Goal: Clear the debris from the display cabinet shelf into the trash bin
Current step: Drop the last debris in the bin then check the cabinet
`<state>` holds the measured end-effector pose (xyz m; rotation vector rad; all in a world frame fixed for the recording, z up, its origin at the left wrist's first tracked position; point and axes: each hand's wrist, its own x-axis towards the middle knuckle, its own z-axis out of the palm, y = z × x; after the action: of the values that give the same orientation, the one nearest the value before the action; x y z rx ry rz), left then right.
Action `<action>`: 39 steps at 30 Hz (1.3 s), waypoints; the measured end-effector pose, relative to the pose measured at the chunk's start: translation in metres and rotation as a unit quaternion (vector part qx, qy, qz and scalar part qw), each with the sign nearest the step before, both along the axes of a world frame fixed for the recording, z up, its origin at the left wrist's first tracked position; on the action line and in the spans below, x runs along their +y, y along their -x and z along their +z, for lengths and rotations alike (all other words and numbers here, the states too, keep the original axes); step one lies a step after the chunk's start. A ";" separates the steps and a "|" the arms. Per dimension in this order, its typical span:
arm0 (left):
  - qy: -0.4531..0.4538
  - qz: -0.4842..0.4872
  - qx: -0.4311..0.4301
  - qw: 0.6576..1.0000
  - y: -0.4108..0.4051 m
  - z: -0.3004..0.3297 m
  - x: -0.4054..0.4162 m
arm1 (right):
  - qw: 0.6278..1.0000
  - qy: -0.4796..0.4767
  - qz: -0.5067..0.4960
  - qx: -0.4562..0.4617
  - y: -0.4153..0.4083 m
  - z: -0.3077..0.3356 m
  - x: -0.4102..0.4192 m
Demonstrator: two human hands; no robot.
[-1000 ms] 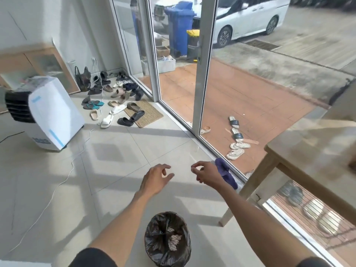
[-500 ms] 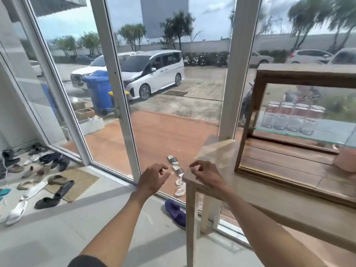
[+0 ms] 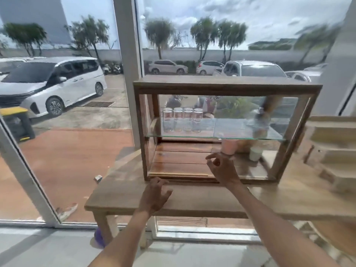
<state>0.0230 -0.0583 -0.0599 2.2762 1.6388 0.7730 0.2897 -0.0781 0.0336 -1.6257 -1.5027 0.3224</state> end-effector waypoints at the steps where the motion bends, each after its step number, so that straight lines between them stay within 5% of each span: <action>1: 0.004 -0.008 0.015 1.000 -0.013 -0.005 0.000 | 1.000 -0.010 -0.015 -0.002 -0.016 0.001 -0.004; 7: -0.028 -0.012 0.075 0.997 -0.045 -0.020 -0.002 | 0.969 -0.193 -0.144 -0.046 -0.095 0.002 -0.015; 10: -0.024 -0.019 0.086 0.996 -0.050 -0.018 -0.003 | 0.949 -0.200 -0.231 -0.074 -0.118 0.000 -0.010; 17: -0.034 0.001 0.084 0.996 -0.055 -0.016 -0.008 | 0.978 -0.098 -0.146 -0.111 -0.097 -0.035 0.001; 28: -0.035 0.009 0.087 0.996 -0.049 -0.023 -0.005 | 0.982 -0.083 -0.032 -0.167 -0.037 -0.051 0.007; 33: -0.031 0.009 0.084 0.996 -0.048 -0.023 -0.003 | 0.962 -0.241 -0.120 -0.051 -0.077 -0.039 -0.003; 39: -0.024 0.005 0.080 0.996 -0.049 -0.023 -0.005 | 0.937 -0.183 -0.274 0.118 -0.147 -0.015 -0.008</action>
<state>0.0724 -0.0630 -0.0825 2.4223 1.7171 0.6524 0.4371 -0.0858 0.0185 -1.5595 -0.8202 -0.0713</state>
